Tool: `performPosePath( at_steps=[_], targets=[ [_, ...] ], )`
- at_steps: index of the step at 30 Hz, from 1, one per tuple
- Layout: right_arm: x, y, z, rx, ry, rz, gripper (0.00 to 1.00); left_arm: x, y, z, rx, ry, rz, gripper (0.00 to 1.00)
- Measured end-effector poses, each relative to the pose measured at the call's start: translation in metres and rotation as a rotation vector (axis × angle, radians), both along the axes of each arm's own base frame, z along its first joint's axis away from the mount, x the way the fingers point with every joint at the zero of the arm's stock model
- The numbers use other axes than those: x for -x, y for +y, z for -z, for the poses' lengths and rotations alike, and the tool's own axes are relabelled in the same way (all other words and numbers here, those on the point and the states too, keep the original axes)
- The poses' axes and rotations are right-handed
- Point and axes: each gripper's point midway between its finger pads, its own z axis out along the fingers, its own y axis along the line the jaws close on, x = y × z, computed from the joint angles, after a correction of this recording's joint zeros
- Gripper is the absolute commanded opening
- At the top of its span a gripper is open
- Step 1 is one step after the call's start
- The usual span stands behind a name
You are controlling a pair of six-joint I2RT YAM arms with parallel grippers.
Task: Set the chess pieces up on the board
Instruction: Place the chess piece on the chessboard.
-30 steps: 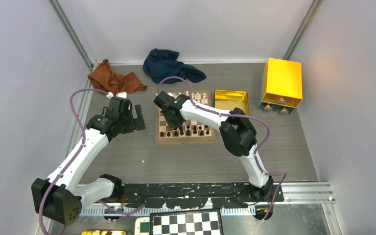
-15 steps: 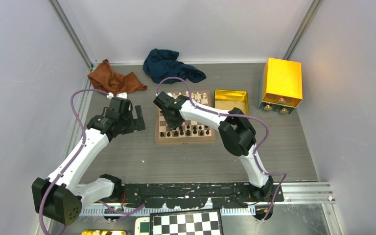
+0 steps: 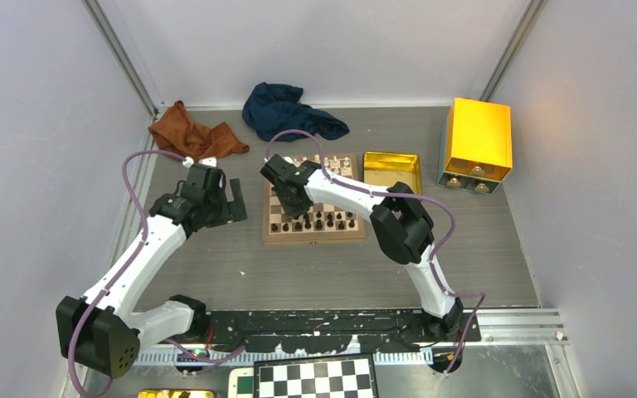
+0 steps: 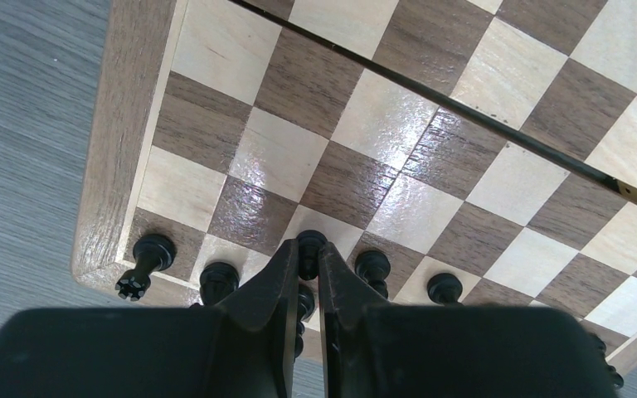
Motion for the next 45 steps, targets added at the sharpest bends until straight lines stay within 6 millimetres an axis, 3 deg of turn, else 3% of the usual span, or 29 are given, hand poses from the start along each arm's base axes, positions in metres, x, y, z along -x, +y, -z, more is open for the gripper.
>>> performPosePath(
  at_steps=[10,18,23,35,45],
  targets=[
    [-0.002,-0.002,0.000,0.000,0.001,0.006,0.02,-0.001,0.000,0.005,-0.006,0.017,0.001,1.00],
    [-0.002,-0.002,0.001,0.001,0.003,0.005,0.23,-0.001,-0.001,0.007,-0.009,0.026,0.001,1.00],
    [-0.001,-0.003,0.003,0.003,0.012,0.000,0.31,-0.001,-0.001,0.007,-0.009,0.026,0.001,1.00],
    [0.003,-0.003,0.005,0.008,0.032,-0.011,0.32,-0.001,0.000,0.007,-0.009,0.026,0.001,1.00],
    [-0.003,0.003,-0.012,-0.010,0.014,-0.021,0.33,-0.002,0.000,0.007,-0.009,0.026,0.000,1.00]
  ],
)
